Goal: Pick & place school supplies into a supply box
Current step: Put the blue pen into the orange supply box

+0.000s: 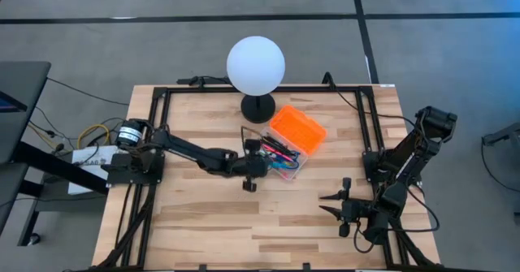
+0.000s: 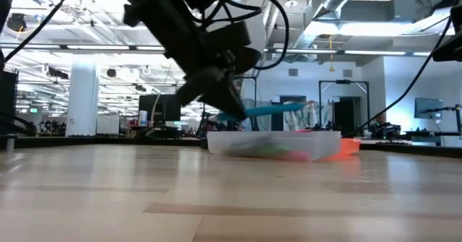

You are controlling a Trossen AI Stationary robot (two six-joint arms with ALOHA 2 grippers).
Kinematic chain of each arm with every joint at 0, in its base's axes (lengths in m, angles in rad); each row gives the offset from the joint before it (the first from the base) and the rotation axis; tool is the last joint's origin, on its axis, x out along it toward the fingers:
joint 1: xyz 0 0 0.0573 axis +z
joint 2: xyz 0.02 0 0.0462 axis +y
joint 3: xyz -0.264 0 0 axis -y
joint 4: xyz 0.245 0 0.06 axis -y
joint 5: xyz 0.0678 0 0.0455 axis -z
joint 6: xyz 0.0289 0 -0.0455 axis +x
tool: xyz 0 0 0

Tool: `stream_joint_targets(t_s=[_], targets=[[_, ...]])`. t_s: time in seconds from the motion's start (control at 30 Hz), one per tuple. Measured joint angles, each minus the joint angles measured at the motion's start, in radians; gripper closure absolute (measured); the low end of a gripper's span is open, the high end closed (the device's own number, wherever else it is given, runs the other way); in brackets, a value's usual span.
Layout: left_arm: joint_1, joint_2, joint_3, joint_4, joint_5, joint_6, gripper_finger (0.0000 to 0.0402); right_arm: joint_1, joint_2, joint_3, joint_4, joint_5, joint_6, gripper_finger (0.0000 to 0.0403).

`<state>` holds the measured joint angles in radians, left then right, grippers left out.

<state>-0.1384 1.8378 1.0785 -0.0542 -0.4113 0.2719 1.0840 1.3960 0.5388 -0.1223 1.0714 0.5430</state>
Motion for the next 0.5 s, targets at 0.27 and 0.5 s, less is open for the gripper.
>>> stream_joint_targets(t_s=[0.27, 0.5], targets=[[0.096, -0.002, 0.001, 0.087, 0.094, 0.167, 0.0361, 0.0, 0.0, 0.0, 0.0, 0.0, 0.0, 0.0287], [0.17, -0.002, 0.001, 0.098, 0.198, 0.129, 0.0325, 0.0, 0.0, 0.0, 0.0, 0.0, 0.0, 0.0287]])
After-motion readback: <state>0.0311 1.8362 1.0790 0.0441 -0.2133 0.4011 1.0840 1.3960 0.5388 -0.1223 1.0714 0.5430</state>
